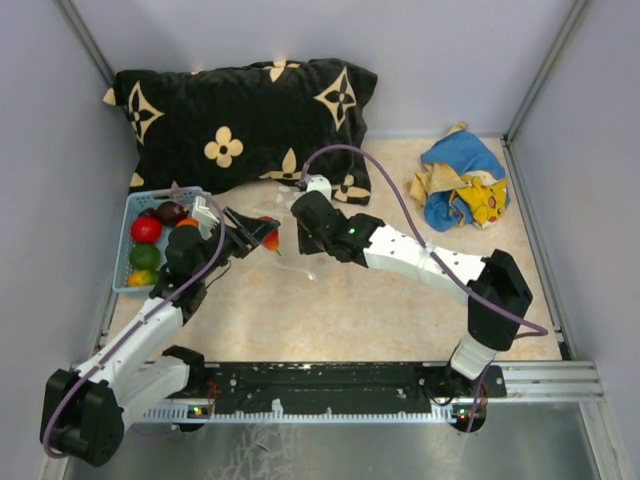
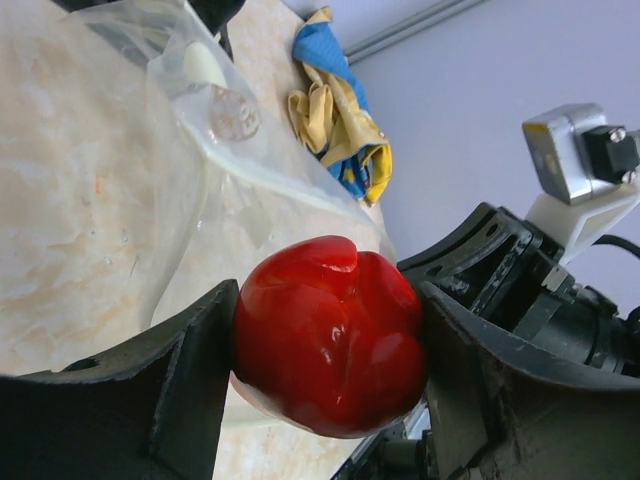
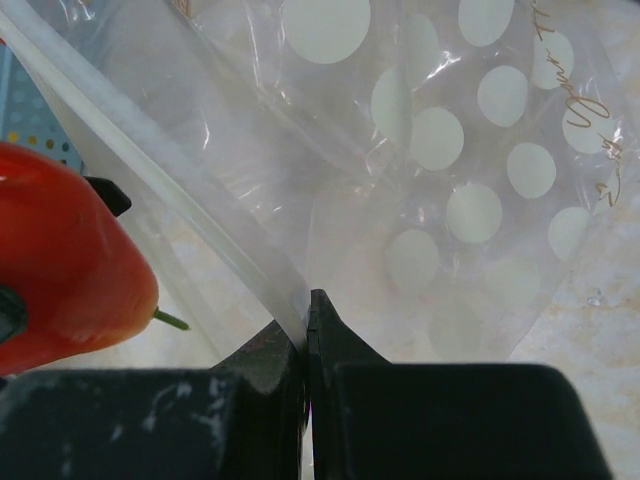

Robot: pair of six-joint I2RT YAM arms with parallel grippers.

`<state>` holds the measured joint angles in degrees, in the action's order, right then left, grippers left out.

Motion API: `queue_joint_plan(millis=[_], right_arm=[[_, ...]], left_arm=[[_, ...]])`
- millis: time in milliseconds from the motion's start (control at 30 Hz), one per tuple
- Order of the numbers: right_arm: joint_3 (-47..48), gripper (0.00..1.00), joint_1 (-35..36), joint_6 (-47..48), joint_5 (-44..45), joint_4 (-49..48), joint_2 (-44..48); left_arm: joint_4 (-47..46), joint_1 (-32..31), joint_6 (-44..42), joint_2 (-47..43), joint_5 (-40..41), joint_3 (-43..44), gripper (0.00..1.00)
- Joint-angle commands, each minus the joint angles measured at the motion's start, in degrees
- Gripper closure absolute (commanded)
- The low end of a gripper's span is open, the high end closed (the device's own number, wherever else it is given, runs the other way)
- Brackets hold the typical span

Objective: Place the food in the zip-top bag and seal the zipper
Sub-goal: Place the fake fruit in the zipper food storage bag.

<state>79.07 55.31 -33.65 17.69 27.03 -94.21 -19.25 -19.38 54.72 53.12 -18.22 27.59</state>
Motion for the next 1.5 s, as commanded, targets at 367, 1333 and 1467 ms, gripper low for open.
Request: queue_joint_plan(millis=[367, 1333, 1467], right_arm=[[-0.89, 1.00, -0.36, -3.47, -6.25, -5.26, 6.06], [-0.07, 1.00, -1.75, -4.64, -9.09, -6.14, 7.15], [0.05, 1.00, -2.12, -4.33, -9.54, -5.80, 7.42]], left_arm=[[-7.81, -4.79, 0.32, -1.46, 7.66, -3.48, 0.48], [26.65, -5.14, -18.85, -3.45, 11.98, 16.35, 0.09], [35.68, -5.14, -23.75, -7.13, 15.90, 19.38, 0.11]])
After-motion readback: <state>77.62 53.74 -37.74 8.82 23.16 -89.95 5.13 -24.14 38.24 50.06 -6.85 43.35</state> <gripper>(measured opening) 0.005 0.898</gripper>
